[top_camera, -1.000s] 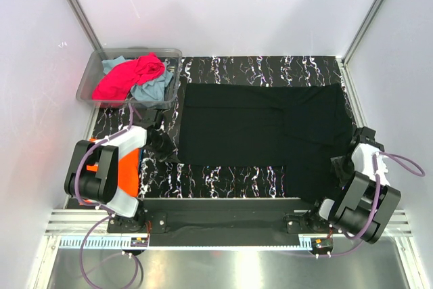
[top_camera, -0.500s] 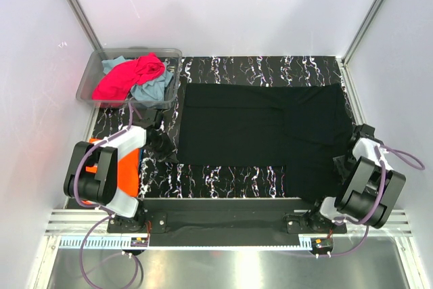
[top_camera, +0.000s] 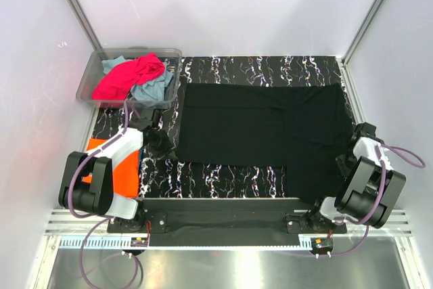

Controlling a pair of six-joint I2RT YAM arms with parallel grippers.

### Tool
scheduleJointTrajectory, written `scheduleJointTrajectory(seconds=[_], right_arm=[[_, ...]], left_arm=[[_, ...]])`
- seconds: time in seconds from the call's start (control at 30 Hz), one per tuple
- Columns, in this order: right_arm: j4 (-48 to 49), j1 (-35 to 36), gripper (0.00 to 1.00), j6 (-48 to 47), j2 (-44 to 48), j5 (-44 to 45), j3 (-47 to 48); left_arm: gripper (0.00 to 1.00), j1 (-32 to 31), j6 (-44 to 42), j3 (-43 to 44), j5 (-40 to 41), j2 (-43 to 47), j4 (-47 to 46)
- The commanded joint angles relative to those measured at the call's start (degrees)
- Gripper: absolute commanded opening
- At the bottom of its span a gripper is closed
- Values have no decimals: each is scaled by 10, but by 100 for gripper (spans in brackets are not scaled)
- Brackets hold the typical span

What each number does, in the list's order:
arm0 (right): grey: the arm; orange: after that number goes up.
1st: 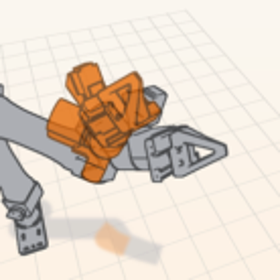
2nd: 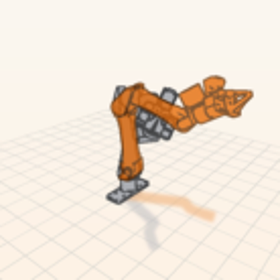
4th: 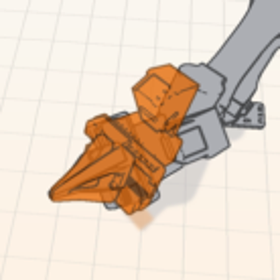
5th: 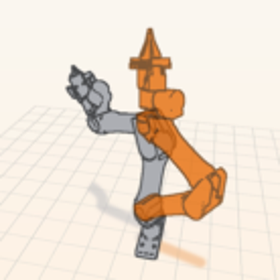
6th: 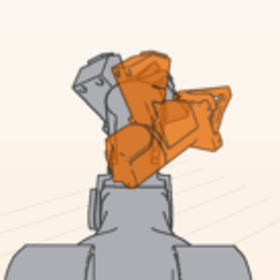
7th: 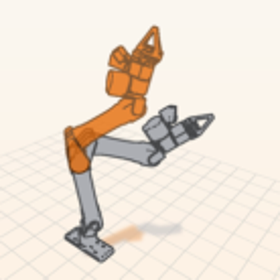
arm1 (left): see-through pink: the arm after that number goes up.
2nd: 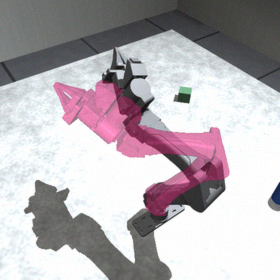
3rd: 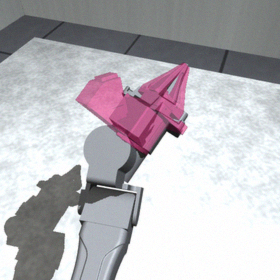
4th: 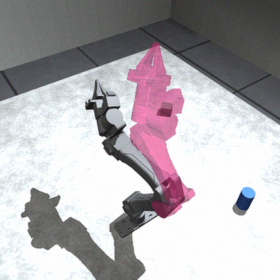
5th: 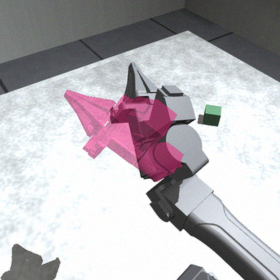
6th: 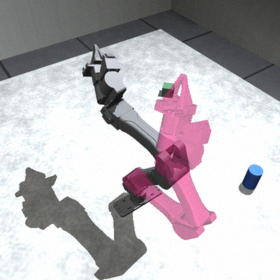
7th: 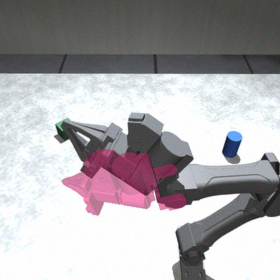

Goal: Fold and stack the t-shirts
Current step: Fold the tshirt

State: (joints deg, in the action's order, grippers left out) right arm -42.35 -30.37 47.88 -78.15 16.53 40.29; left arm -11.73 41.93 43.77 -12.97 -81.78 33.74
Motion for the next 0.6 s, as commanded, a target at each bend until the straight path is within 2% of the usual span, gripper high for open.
scheduleJointTrajectory(seconds=[0.0,0.3,0.57], right_arm=[[-41,-3,0,-17,37,15,18],[-92,10,0,-76,45,-19,125],[-56,42,0,-140,13,-41,219]], left_arm=[[0,1,-15,0,25,35,10],[0,-8,-22,16,50,69,26],[0,-29,-35,82,91,53,37]])
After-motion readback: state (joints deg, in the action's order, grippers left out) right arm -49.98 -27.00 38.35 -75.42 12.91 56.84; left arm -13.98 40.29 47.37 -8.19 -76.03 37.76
